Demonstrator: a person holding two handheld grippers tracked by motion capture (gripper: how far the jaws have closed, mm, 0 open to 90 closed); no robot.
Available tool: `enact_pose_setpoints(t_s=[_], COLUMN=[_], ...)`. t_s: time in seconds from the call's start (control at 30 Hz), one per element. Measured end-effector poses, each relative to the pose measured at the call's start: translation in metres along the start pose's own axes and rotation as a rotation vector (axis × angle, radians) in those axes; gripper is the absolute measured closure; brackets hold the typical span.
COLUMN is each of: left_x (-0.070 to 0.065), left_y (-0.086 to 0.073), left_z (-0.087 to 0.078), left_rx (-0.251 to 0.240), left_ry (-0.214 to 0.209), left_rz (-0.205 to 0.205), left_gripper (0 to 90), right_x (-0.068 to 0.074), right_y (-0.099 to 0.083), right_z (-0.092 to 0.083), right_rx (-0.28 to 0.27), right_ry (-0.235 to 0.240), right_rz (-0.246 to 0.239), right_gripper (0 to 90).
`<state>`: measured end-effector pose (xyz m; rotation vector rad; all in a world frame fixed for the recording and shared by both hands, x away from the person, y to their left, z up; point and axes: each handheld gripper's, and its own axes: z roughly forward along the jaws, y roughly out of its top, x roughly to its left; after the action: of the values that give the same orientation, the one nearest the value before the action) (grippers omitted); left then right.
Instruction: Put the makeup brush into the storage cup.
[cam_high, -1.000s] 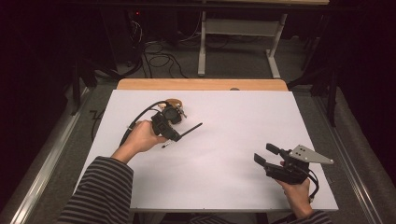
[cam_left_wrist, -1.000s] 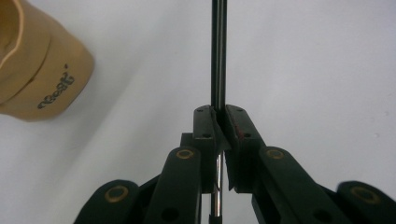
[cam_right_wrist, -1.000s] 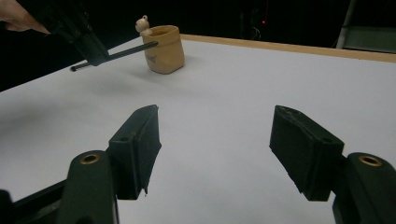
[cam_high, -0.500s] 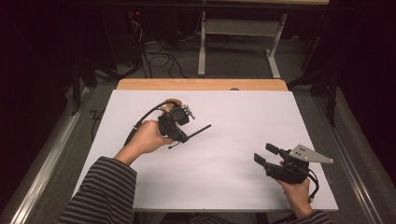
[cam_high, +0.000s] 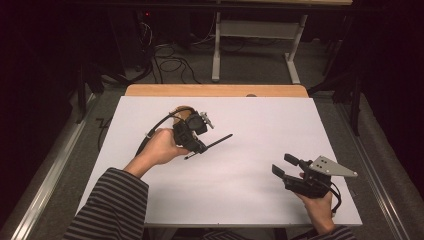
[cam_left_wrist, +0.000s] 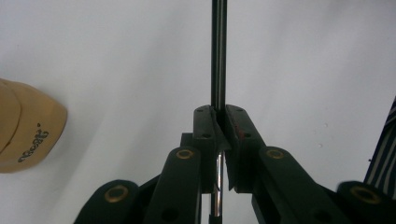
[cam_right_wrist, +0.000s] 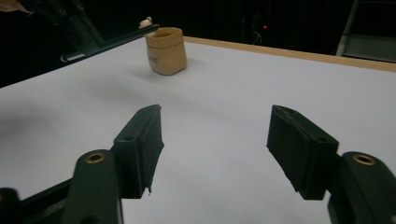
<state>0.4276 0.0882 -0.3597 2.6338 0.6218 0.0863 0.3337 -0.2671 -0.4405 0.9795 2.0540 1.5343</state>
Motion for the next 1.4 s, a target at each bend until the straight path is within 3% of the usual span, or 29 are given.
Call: enact_pose_setpoints(t_s=[0.3,0.4,0.57,1.4], left_x=[-0.004,-0.004,-0.006,-0.012], left_y=[0.004,0.006,0.010,0.018], left_z=[0.004,0.004,0.005,0.009], left_rx=[0.009,0.011,0.011,0.038], left_ry=[-0.013,-0.014,-0.017,-0.036], left_rz=[0.021,0.027,0.041,0.061], left_gripper=[83.5,83.6,83.5,83.5], right_x=[0.001,0.005,0.006,0.021], right_y=[0.004,0.007,0.011,0.049], right_z=[-0.003,-0.005,-0.004,0.016], right_rx=[-0.024,-0.042,-0.023,0.033], right_ry=[-0.004,-0.057,-0.064,-0.006], right_rz=[0.008,-0.013,-0.037,-0.194], right_gripper=[36.0,33.5,33.2,39.3])
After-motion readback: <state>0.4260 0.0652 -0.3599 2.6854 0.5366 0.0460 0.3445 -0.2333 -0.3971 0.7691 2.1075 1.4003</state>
